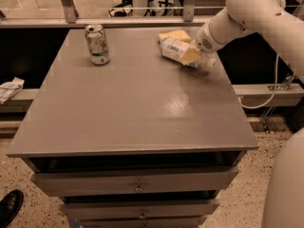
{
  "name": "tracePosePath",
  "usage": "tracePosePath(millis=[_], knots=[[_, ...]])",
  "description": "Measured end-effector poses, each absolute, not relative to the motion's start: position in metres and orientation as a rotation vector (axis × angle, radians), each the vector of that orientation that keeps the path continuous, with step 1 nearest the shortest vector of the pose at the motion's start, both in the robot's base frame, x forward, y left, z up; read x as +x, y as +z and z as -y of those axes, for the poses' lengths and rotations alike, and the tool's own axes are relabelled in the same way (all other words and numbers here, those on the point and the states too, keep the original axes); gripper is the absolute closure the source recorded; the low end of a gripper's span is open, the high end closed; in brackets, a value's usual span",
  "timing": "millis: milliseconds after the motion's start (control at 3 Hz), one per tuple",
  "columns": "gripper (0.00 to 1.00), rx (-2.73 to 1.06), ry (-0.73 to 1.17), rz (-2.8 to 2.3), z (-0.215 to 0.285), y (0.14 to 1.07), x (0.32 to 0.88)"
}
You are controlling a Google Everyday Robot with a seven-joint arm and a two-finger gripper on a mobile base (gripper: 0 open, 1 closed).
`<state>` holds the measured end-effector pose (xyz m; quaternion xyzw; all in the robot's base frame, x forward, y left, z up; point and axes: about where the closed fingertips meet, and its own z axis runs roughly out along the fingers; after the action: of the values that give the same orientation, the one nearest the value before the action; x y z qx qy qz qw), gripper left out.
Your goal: Move blue plastic bottle near 7up can
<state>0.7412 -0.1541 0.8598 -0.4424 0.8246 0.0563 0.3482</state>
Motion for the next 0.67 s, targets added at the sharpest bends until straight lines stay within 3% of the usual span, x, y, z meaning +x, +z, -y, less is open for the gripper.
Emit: tracePosePath(millis=[333, 667], knots=[[1.00, -1.137, 0.125, -2.168, 0.1709, 0.8581, 0.7443], [0.83, -1.144, 0.134, -2.191, 0.1794, 0.8521, 0.7381]])
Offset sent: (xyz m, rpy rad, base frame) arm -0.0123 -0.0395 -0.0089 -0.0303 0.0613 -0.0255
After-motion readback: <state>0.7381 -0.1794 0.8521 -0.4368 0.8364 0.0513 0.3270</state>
